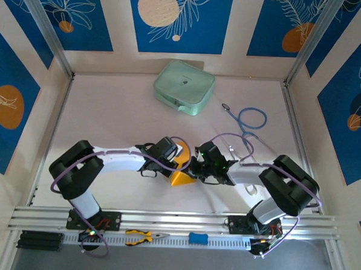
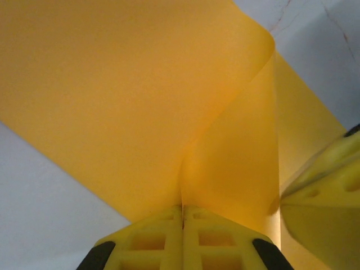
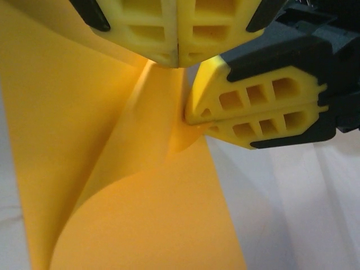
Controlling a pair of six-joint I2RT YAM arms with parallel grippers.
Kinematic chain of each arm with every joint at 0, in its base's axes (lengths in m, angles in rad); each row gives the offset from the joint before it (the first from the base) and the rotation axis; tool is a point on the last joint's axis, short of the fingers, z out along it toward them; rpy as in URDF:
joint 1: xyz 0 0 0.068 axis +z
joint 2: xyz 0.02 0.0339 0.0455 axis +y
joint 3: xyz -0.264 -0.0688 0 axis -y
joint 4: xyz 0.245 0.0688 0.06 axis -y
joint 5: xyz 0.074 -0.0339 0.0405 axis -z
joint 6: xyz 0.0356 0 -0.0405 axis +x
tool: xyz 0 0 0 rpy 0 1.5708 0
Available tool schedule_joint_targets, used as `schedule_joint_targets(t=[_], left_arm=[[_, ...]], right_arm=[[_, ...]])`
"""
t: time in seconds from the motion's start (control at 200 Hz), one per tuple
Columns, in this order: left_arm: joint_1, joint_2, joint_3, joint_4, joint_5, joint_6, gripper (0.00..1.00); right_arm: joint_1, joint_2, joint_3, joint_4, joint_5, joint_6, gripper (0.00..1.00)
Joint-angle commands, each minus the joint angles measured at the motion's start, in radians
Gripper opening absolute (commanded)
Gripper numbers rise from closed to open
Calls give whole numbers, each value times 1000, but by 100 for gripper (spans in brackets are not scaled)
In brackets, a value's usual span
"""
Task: Fold a paper plane with a square sheet of paper (pick it up from the middle)
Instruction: Fold the triangle a second time at the center of the table.
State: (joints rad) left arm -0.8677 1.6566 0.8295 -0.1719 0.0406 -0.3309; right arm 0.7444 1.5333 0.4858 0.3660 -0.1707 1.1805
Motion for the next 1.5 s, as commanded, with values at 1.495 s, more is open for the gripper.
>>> schedule_joint_targets(t=[1.495], left_arm=[[10,34,15,-41,13,18,1]], right_arm=[[-82,92,-28,-43,94,96,0]])
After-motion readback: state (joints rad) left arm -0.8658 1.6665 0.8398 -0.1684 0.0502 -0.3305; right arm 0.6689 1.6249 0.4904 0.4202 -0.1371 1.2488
